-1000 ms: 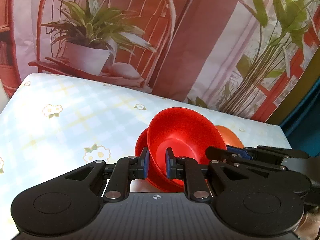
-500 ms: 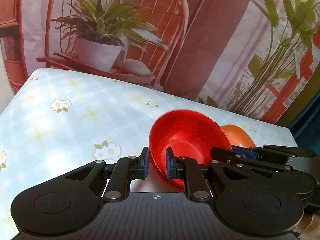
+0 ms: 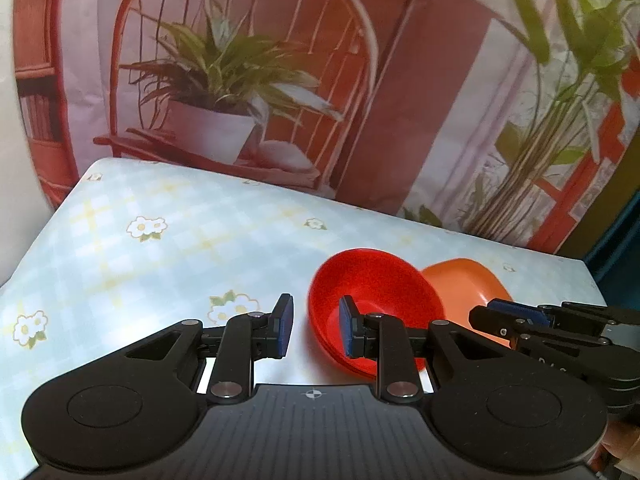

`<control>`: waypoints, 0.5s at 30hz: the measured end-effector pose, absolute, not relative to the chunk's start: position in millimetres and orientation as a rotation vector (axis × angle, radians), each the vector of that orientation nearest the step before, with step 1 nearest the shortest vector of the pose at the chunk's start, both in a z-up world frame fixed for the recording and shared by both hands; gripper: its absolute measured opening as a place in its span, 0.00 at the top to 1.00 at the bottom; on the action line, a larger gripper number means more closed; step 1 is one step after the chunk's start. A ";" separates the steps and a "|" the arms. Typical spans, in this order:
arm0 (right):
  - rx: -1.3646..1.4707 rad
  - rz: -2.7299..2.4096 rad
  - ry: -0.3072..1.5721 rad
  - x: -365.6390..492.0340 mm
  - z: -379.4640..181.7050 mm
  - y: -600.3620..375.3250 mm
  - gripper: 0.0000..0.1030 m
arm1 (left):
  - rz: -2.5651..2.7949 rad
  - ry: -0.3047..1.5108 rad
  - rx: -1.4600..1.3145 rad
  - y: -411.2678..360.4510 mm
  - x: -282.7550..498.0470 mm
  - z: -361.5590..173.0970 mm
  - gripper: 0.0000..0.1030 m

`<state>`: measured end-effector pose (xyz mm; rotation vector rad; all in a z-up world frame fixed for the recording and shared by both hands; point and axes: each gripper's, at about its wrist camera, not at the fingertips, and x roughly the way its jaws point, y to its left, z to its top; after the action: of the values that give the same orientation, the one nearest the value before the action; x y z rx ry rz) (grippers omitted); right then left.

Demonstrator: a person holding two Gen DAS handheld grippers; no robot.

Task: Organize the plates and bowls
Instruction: 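Move the left gripper to the orange plate and grasp its rim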

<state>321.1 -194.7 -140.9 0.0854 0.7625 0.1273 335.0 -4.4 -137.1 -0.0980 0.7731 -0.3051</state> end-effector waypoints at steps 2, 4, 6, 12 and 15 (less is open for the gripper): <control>0.080 0.116 0.761 314.5 -139.9 -202.0 0.83 | -0.315 0.773 -0.101 -7.9 329.9 -134.7 0.75; 0.090 0.099 0.757 307.9 -139.0 -211.5 0.83 | -0.322 0.780 -0.106 -12.4 326.0 -133.6 0.75; 0.101 0.084 0.755 301.3 -138.9 -221.6 0.83 | -0.325 0.788 -0.109 -17.6 321.7 -133.1 0.75; 0.065 0.063 0.747 291.0 -137.9 -247.9 0.83 | -0.381 0.809 -0.104 -43.5 313.3 -127.8 0.75; 0.051 0.051 0.740 290.1 -136.9 -262.3 0.83 | -0.381 0.851 -0.135 -56.4 310.2 -128.7 0.64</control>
<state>290.1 -262.3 -136.9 0.0511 0.7400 0.0511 310.2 -56.4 -128.7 -0.1350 0.8511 -0.3813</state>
